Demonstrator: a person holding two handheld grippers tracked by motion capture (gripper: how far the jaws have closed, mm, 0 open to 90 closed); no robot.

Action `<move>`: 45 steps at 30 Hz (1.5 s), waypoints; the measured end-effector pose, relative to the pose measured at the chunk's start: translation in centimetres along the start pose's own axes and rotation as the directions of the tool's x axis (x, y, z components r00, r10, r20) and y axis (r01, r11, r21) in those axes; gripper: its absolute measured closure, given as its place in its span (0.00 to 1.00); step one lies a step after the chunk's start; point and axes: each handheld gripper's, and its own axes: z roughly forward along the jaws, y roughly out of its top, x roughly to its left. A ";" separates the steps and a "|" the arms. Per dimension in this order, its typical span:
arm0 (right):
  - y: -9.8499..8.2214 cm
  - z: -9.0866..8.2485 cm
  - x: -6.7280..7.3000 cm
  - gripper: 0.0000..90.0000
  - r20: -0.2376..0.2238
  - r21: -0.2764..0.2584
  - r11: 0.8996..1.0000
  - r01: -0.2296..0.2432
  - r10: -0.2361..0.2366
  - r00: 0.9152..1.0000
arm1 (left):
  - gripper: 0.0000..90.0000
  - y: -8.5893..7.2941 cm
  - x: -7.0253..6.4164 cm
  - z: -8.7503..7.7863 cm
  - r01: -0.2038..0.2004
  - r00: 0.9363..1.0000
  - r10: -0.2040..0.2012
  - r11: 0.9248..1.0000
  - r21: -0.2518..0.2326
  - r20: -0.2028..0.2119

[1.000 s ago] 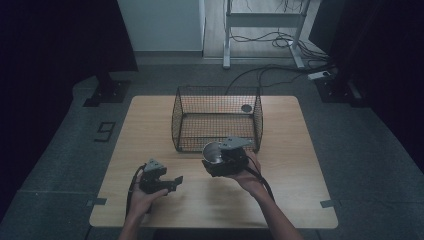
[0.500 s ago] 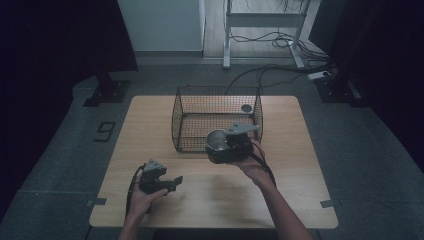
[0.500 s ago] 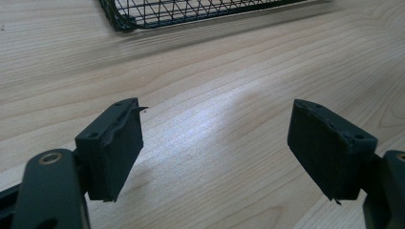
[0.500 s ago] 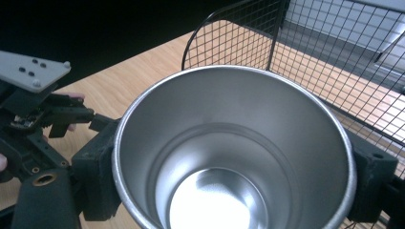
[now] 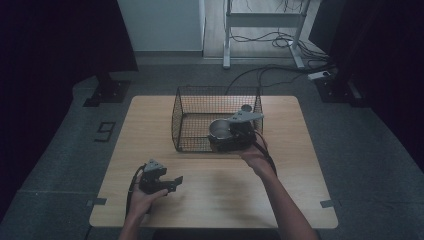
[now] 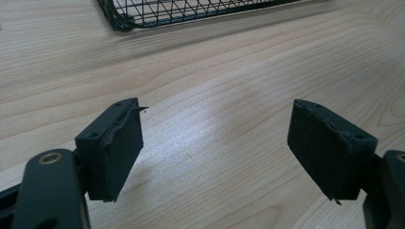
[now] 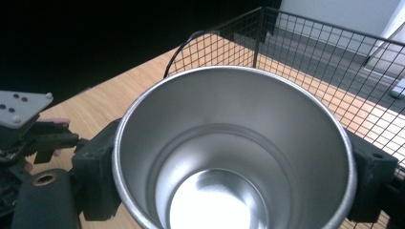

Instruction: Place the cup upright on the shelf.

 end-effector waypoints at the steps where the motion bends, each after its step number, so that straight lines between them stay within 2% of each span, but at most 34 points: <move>1: 0.2 0.0 -0.2 0.16 0.004 -0.001 1.000 0.000 0.000 1.000 | 0.22 0.0 0.0 0.0 0.000 1.000 0.000 1.000 0.000 0.000; 5: 1.1 0.0 -1.3 0.16 0.015 -0.012 1.000 -0.019 0.019 1.000 | 0.22 0.0 0.0 0.0 0.000 1.000 0.000 1.000 -0.001 0.002; 10: 1.6 0.4 -1.9 0.17 0.032 0.003 1.000 -0.016 0.016 0.999 | 0.22 0.0 0.0 0.0 -0.001 1.000 0.001 1.000 -0.001 0.003; 25: 2.5 2.5 -4.3 0.17 0.049 0.028 0.998 -0.053 0.052 0.997 | 0.22 0.0 -0.4 0.2 -0.010 1.000 0.010 1.000 0.006 0.008; 37: 3.5 4.0 -5.5 0.17 0.062 0.045 0.997 -0.059 0.056 0.996 | 0.22 -0.2 -0.4 0.0 -0.014 1.000 0.014 1.000 0.003 0.005; 39: 3.6 4.3 -5.8 0.17 0.065 0.047 0.997 -0.062 0.059 0.996 | 0.22 -0.2 -0.5 0.1 -0.010 1.000 0.010 1.000 0.004 0.006; 45: 3.8 5.0 -6.4 0.17 0.065 0.052 0.996 -0.070 0.066 0.996 | 0.22 -0.3 -1.3 0.7 -0.032 0.999 0.032 0.999 0.023 0.009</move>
